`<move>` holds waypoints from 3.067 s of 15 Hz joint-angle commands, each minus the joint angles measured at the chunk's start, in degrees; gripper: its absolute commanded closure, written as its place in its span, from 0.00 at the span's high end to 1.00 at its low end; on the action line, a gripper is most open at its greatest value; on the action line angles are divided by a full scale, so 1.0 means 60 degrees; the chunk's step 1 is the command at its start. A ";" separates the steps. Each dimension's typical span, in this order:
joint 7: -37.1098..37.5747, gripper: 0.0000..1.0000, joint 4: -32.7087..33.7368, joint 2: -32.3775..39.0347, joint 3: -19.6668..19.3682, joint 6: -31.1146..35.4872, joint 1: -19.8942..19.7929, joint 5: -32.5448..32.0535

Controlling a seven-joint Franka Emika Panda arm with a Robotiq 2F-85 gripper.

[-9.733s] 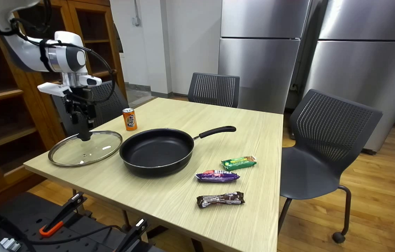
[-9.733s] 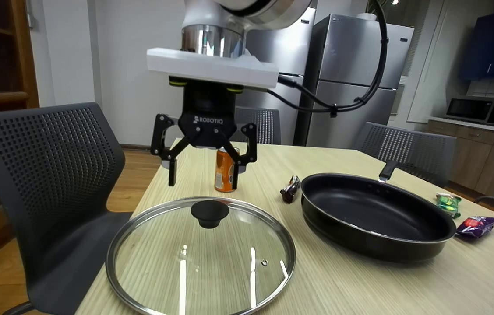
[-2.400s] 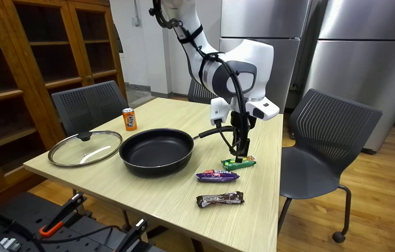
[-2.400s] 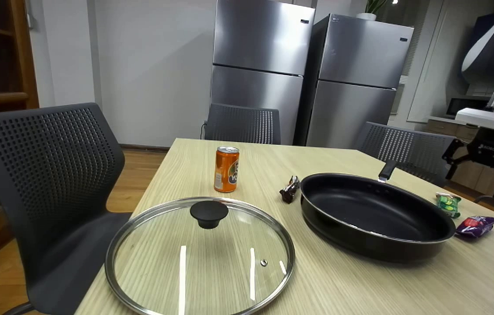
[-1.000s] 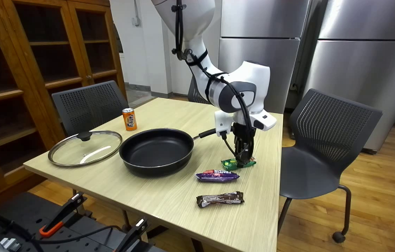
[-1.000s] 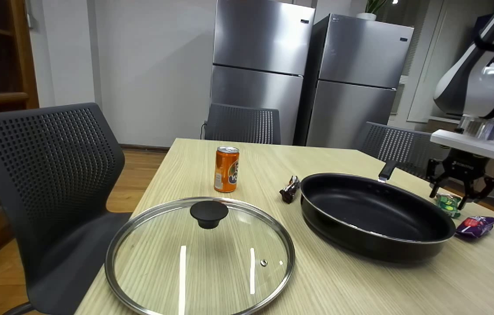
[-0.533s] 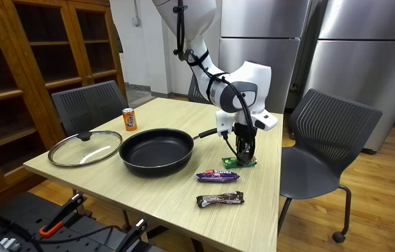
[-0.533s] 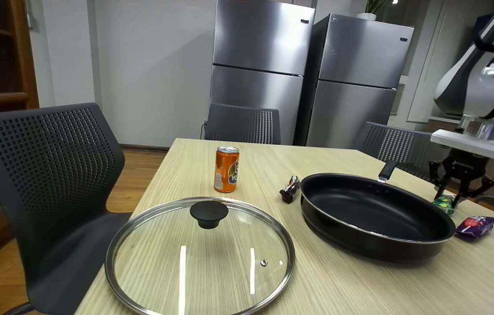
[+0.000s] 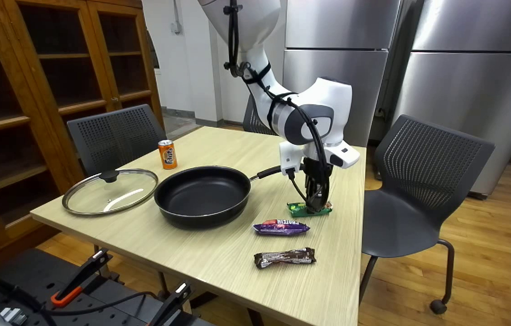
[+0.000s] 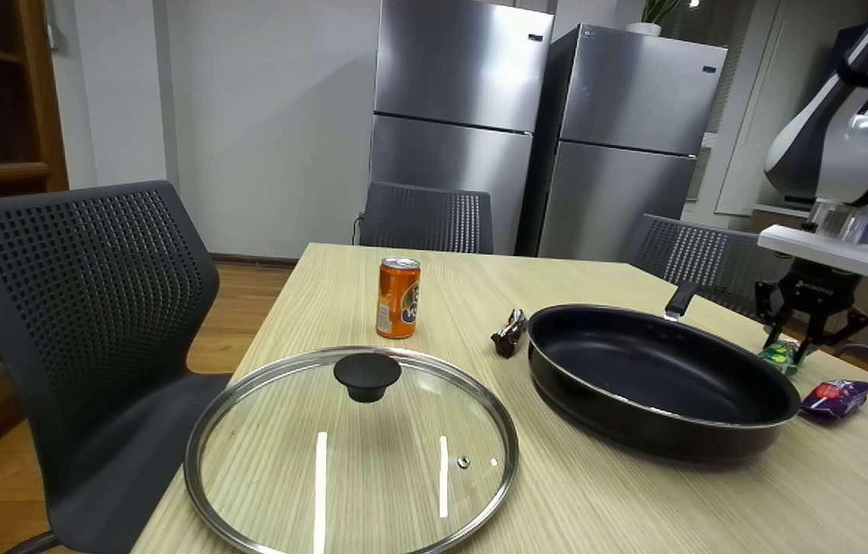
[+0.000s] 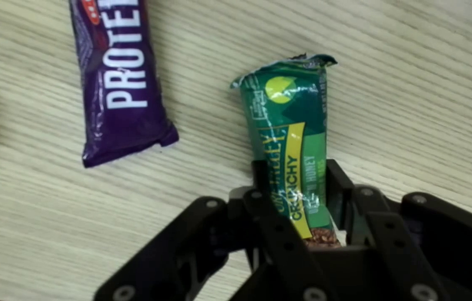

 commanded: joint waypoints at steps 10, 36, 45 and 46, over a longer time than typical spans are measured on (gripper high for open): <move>-0.0446 0.11 -0.2208 -0.2602 0.0490 0.0504 -0.0031 0.0341; -0.0088 0.11 -0.6308 -0.5428 0.1292 0.3202 0.2534 -0.0682; 0.0517 0.11 -0.6470 -0.5232 0.1231 0.3404 0.3386 -0.1484; 0.0568 0.11 -0.6441 -0.5208 0.1239 0.3380 0.3444 -0.1520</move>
